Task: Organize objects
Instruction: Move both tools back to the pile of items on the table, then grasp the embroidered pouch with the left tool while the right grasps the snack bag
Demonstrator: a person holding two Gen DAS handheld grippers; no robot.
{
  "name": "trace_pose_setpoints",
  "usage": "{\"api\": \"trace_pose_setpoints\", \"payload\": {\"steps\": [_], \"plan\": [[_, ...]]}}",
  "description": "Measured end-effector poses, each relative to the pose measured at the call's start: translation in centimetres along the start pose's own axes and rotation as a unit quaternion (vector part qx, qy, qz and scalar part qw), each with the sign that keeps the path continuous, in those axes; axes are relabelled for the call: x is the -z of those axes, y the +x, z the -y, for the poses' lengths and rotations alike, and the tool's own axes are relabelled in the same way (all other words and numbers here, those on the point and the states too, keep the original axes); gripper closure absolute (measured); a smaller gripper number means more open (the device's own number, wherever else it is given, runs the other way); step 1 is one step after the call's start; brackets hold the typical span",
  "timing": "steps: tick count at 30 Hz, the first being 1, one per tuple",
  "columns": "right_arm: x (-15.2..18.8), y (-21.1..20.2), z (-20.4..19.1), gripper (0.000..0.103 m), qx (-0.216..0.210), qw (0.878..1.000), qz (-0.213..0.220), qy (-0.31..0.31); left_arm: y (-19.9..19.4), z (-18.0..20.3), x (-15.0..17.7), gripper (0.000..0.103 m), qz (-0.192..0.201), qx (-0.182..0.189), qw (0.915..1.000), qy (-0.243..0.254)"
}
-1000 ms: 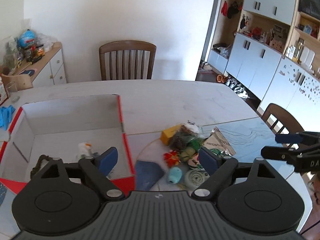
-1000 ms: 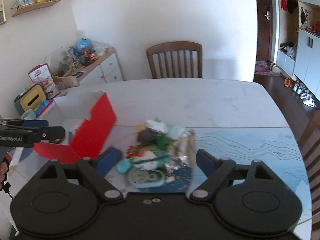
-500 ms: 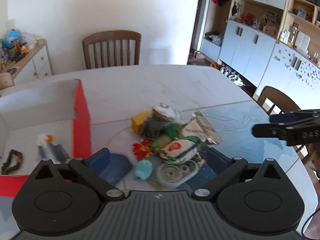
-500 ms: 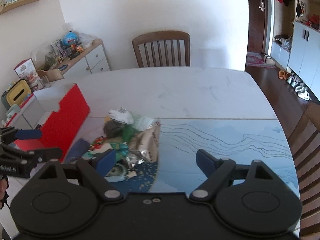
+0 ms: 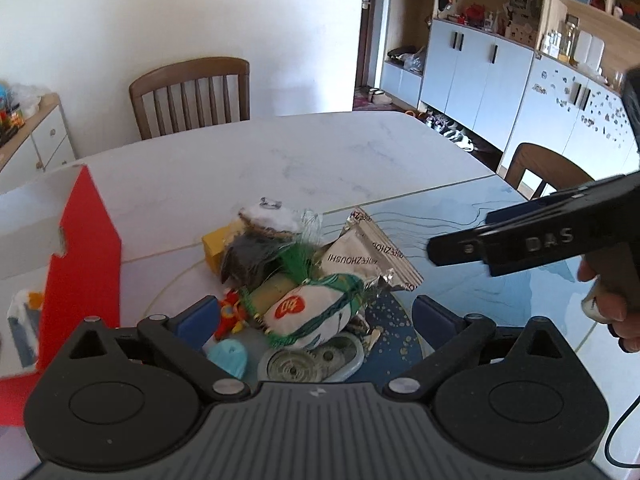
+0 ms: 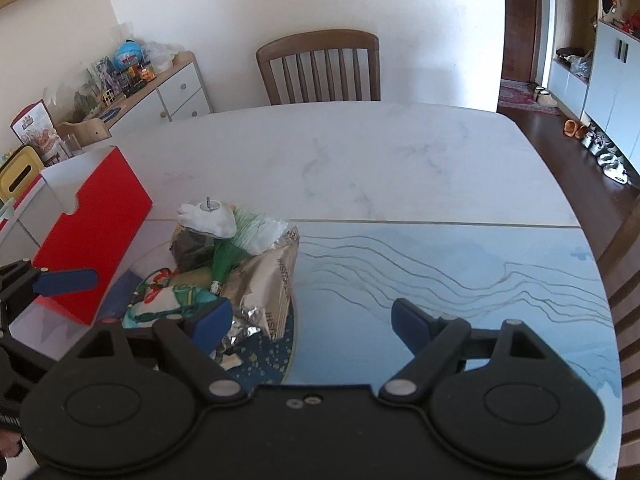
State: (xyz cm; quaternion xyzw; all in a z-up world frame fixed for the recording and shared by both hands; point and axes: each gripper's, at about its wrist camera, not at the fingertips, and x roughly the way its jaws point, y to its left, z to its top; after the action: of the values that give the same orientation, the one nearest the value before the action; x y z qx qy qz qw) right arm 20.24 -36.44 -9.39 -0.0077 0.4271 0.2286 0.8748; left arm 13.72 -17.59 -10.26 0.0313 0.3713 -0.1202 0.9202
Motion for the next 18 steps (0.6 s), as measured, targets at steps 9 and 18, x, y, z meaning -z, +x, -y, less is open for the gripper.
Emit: {"api": "trace_pose_setpoints", "payload": {"steps": [9,18], "plan": [[-1.5,3.0,-0.6,0.021,-0.029,0.999,-0.021,0.003,2.6,1.2,-0.6,0.0,-0.005,-0.003,0.9997,0.025],[-1.8,6.0,-0.5,0.032,-0.067,0.996,-0.056,0.031,4.2,1.0,-0.5,0.02,-0.022,-0.011,0.9991,0.035]]}}
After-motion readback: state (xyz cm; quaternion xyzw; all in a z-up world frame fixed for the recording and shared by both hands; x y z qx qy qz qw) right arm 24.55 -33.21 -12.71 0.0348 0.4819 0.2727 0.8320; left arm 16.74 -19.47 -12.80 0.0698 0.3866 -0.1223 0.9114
